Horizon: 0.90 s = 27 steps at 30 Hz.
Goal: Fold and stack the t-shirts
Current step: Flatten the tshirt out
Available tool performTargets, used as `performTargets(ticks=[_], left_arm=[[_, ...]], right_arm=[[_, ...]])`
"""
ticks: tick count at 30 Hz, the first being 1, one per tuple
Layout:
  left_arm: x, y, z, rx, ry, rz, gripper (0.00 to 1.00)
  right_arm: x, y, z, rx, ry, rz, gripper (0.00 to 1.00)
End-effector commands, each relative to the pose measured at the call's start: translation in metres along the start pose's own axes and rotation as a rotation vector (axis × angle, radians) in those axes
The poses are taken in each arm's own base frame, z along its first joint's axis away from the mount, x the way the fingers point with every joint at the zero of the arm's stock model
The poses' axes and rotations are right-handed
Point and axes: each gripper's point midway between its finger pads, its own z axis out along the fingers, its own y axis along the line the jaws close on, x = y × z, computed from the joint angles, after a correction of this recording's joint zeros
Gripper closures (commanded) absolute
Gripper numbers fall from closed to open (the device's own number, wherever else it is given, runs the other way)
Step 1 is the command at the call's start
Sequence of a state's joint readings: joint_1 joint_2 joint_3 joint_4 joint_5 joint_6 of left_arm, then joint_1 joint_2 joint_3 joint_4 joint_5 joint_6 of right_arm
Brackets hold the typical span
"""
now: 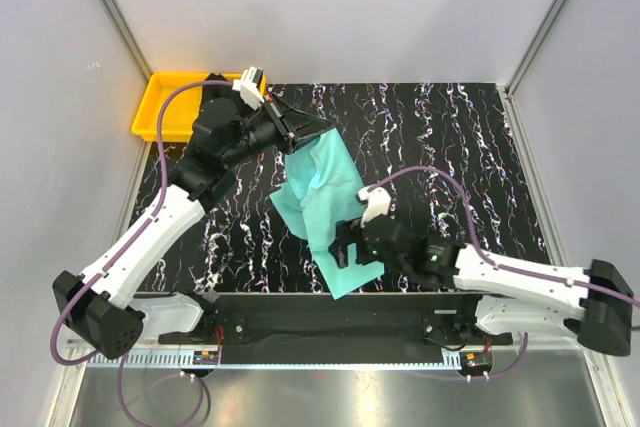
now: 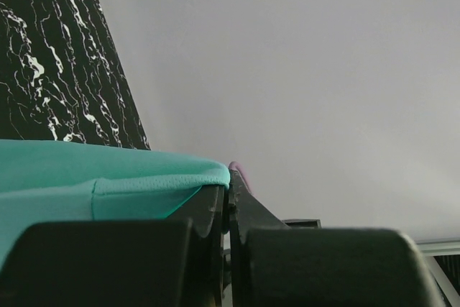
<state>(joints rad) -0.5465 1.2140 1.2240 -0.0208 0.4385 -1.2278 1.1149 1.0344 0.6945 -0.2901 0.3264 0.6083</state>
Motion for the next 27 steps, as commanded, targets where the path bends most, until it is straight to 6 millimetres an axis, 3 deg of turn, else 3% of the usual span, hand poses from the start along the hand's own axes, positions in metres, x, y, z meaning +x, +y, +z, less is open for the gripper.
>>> performTargets(ticks=[1,4,13,17,20,22,24,25,27], left_arm=[[-0.002,-0.044,-0.011,0.117,0.009,0.040,1.00],[-0.002,-0.048,-0.010,0.124,0.017,0.030,1.00],[0.002,-0.052,-0.017,0.125,0.029,-0.004,1.00],[0.004,-0.052,-0.022,0.114,0.027,-0.009,1.00],[0.006,-0.054,-0.027,0.110,0.030,0.002,1.00],[0.008,-0.051,-0.030,0.100,0.030,0.002,1.00],[0.009,-0.052,-0.034,0.102,0.027,0.003,1.00],[0.010,-0.049,-0.035,0.097,0.026,0.001,1.00],[0.011,-0.049,-0.039,0.095,0.018,0.015,1.00]], right_arm=[[-0.037,0.045,0.007,-0.072,-0.184,-0.048,0.06],[-0.041,0.050,0.018,-0.025,-0.234,-0.043,0.02],[-0.041,0.029,0.042,0.331,-0.391,-0.158,0.00],[-0.047,0.033,0.049,0.363,-0.445,-0.117,0.00],[-0.050,0.027,0.048,0.397,-0.472,-0.107,0.15],[-0.052,0.021,0.046,0.411,-0.480,-0.105,0.30],[-0.055,0.013,0.042,0.422,-0.489,-0.099,0.47],[-0.058,0.009,0.040,0.430,-0.490,-0.105,0.67],[-0.063,0.006,0.032,0.418,-0.491,-0.113,0.81]])
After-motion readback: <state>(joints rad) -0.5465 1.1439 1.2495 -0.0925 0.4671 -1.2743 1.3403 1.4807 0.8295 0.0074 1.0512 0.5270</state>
